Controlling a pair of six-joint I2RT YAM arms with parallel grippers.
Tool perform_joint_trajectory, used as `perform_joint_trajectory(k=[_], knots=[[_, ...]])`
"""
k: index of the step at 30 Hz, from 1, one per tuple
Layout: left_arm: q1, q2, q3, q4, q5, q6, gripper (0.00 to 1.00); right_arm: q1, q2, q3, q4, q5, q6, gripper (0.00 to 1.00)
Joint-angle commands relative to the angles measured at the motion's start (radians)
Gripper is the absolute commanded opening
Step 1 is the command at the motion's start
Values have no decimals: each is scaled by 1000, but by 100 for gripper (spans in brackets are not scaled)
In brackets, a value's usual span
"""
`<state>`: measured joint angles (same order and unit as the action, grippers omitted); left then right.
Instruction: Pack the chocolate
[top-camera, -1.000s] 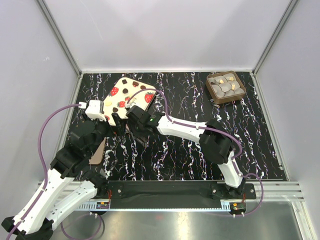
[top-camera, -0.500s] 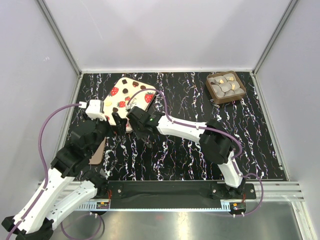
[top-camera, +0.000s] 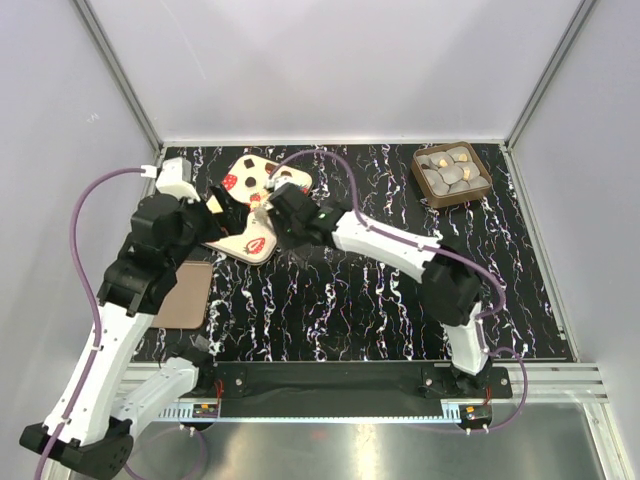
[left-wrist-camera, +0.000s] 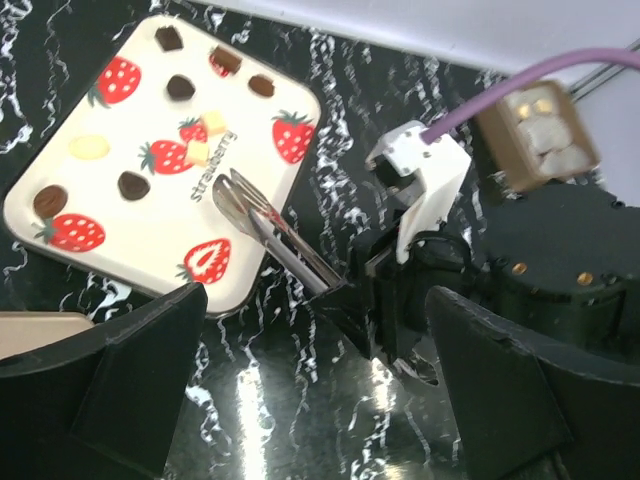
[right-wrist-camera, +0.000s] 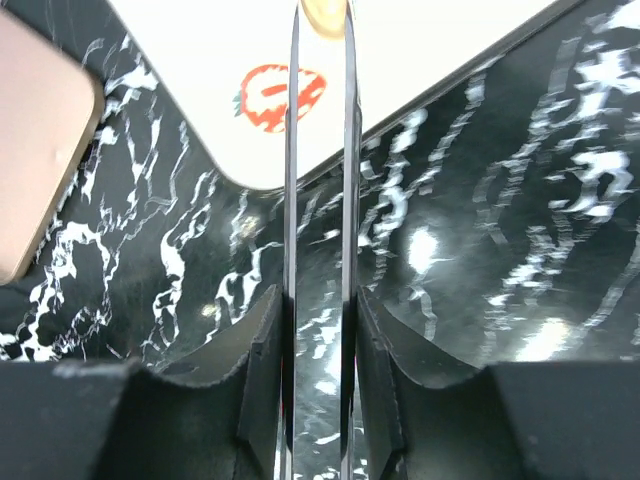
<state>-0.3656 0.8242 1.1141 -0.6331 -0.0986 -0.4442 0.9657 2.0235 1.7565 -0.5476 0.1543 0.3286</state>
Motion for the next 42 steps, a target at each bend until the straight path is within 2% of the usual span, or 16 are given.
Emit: perform_joint_trajectory(k=[1, 5, 8, 14, 19, 22, 29, 36, 42], knots=[[46, 18, 81, 49, 184, -34, 99, -67, -118, -35, 46, -24, -13, 31], [77, 42, 86, 50, 298, -30, 99, -204, -238, -98, 44, -50, -22, 31], [83, 49, 53, 44, 303, -10, 99, -300, -317, -144, 26, -62, -39, 32], [83, 15, -36, 38, 292, 64, 99, -596, -419, -241, -8, -26, -72, 32], [83, -5, -128, 70, 315, 59, 99, -826, -431, -273, -14, -24, -86, 32], [83, -11, -184, 107, 332, 50, 99, -919, -398, -258, -14, -29, -91, 32], [83, -26, -258, 127, 301, 59, 99, -1025, -272, -201, 3, -56, -95, 32], [83, -40, -293, 141, 255, 71, 99, -1045, -161, -100, 5, -102, -105, 33], [83, -39, -293, 145, 249, 73, 99, -1045, -114, -80, 11, -128, -91, 34]])
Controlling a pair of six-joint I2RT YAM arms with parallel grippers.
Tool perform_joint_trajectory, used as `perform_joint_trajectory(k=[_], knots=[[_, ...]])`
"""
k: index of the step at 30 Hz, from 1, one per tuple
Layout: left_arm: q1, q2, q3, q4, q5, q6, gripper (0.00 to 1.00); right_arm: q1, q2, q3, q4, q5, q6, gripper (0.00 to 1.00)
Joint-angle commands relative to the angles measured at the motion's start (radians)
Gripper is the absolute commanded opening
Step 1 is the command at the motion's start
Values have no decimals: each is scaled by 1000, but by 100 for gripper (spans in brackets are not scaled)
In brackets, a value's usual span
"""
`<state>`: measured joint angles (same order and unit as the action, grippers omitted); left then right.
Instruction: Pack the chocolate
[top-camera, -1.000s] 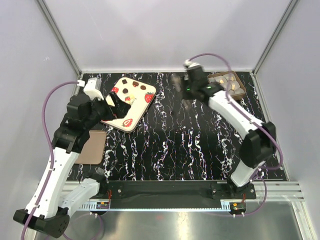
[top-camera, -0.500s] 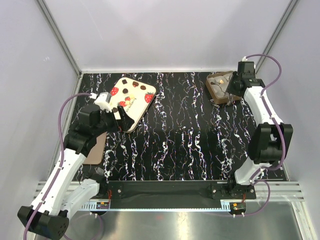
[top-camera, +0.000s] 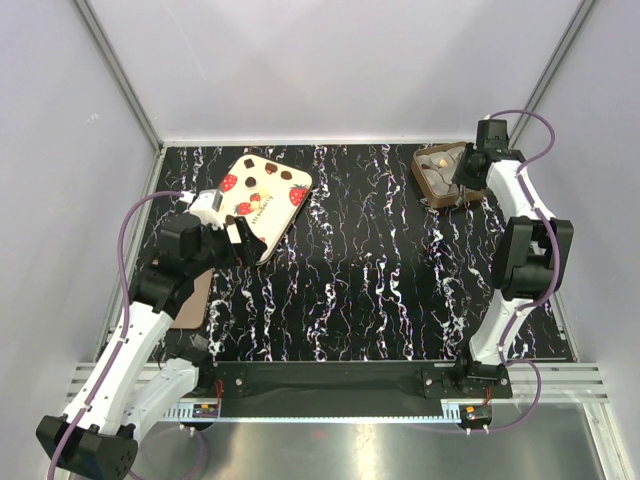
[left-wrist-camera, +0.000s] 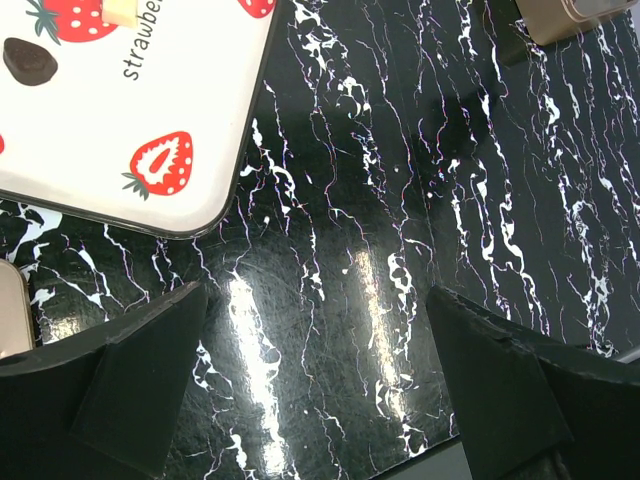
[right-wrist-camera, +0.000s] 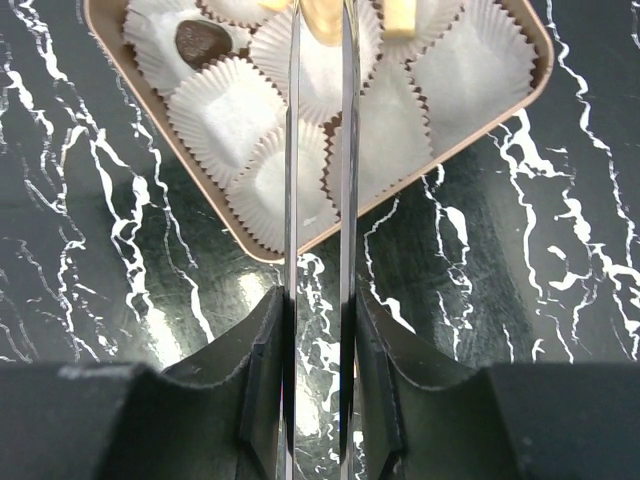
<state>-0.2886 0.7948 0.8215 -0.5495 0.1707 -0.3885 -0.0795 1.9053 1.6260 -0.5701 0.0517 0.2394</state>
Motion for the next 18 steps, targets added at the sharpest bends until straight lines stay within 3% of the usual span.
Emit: perform_joint_trajectory(k=[1, 18], knots=[[6, -9, -2, 62, -20, 19, 99, 0, 9, 48, 38, -23, 3, 35], [6, -5, 1, 69, -19, 16, 99, 0, 46, 8, 53, -30, 21, 40]])
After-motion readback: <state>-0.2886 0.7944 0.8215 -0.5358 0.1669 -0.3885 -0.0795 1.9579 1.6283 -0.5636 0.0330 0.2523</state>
